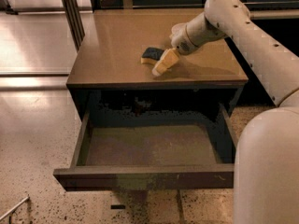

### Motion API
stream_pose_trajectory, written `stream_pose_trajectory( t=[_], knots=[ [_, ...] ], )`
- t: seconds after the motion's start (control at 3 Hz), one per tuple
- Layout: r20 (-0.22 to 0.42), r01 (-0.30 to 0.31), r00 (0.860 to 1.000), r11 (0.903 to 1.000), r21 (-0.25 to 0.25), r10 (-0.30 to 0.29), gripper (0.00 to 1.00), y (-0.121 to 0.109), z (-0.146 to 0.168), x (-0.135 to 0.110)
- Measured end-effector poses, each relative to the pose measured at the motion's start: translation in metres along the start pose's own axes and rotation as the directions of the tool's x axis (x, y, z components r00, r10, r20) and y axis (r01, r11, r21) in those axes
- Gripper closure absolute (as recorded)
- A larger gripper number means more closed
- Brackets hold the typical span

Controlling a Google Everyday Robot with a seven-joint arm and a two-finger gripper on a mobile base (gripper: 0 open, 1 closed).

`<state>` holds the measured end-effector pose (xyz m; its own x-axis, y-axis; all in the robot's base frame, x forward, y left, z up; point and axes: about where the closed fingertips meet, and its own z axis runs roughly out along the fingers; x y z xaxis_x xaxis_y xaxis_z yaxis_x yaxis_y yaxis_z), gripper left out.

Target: Pick sponge from top drawer and place on counter

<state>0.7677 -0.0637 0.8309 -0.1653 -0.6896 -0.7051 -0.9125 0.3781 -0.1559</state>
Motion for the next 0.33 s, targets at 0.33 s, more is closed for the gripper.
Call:
stream_pose_trajectory(
  t=[0.33],
  knots=[
    [0.0, 0.0, 1.0, 1.0, 0.0, 0.0, 0.0, 0.0, 0.0, 0.0]
  ],
)
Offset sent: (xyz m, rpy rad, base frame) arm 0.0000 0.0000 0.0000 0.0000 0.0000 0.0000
